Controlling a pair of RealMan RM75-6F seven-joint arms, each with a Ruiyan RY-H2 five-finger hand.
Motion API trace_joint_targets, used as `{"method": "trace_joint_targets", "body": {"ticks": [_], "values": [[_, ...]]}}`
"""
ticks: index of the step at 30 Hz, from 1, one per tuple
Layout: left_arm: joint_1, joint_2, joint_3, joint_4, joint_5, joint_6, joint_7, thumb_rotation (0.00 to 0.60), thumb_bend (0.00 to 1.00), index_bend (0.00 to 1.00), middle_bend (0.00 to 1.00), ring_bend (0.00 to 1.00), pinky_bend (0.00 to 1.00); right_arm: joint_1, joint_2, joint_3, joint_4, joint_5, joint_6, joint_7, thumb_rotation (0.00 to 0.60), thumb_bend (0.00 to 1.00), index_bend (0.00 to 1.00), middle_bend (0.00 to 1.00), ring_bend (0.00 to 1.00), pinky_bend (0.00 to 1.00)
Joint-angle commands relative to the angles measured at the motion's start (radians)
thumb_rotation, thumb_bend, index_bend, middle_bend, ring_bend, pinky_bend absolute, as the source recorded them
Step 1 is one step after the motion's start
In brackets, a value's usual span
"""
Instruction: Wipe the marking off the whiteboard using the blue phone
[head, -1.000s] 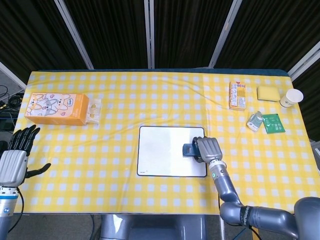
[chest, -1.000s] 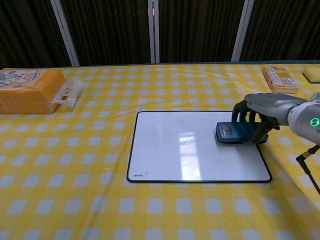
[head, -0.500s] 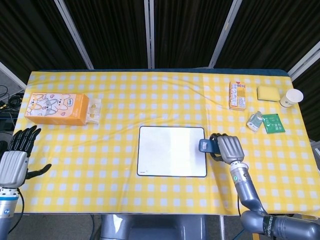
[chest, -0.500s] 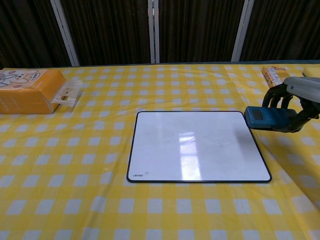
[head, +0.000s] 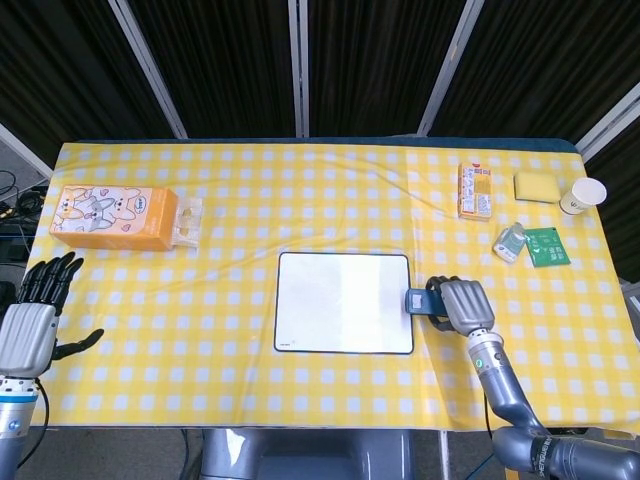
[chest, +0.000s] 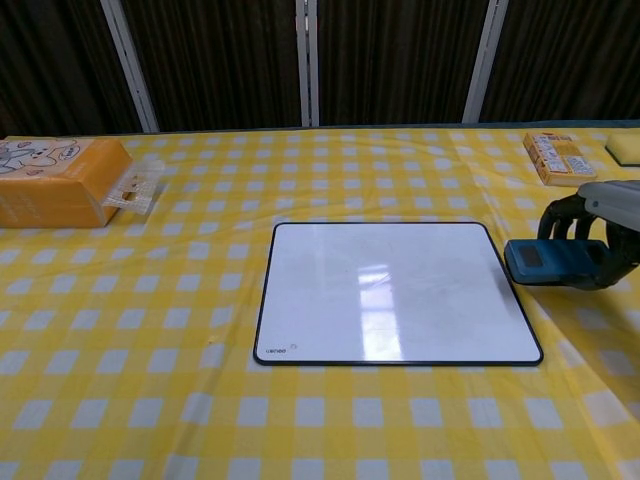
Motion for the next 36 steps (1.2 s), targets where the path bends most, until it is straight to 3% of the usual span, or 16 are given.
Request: {"method": "trace_joint_targets", "body": {"ticks": [1, 6, 11, 14, 19, 27, 36], "values": [[0.0, -0.001, 0.0, 0.0, 0.001, 0.001, 0.001, 0.6, 0.01, 0.0, 0.0, 0.0, 0.0, -0.008, -0.008, -0.002, 0.015, 0.0, 0.003, -0.006, 0.6, 0.3, 0.44, 0.29, 0.29, 0.12], [0.0, -0.002, 0.002, -0.002, 0.003, -0.001, 0.003, 0.6, 0.01, 0.0, 0.0, 0.0, 0.0, -0.016, -0.009, -0.001, 0.026, 0.004, 0.007, -0.022, 0.6, 0.26, 0.31, 0.13, 0.12, 0.02], [0.0, -0.002, 0.002, -0.003, 0.004, 0.0, 0.006, 0.6, 0.01, 0.0, 0.0, 0.0, 0.0, -0.03, 0.002, 0.003, 0.012, 0.0, 0.028, -0.031, 0.6, 0.23, 0.15, 0.0, 0.0, 0.0], [0.001, -0.001, 0.003, -0.005, 0.007, 0.003, 0.008, 0.6, 0.01, 0.0, 0.0, 0.0, 0.0, -0.046, 0.018, 0.002, -0.016, -0.01, 0.053, -0.034, 0.6, 0.21, 0.08, 0.0, 0.0, 0.0], [0.006, 0.002, 0.007, -0.008, 0.019, 0.014, 0.01, 0.6, 0.01, 0.0, 0.0, 0.0, 0.0, -0.093, 0.055, -0.013, -0.075, -0.079, 0.12, 0.006, 0.6, 0.21, 0.06, 0.0, 0.0, 0.0], [0.013, -0.003, 0.015, 0.007, 0.025, 0.02, 0.015, 0.6, 0.01, 0.0, 0.0, 0.0, 0.0, -0.267, 0.118, -0.123, -0.075, -0.41, 0.423, 0.136, 0.6, 0.2, 0.0, 0.0, 0.0, 0.0], [0.017, -0.021, 0.029, 0.013, 0.05, 0.024, 0.056, 0.6, 0.01, 0.0, 0.0, 0.0, 0.0, -0.384, 0.166, -0.171, -0.044, -0.55, 0.568, 0.235, 0.6, 0.2, 0.0, 0.0, 0.0, 0.0]]}}
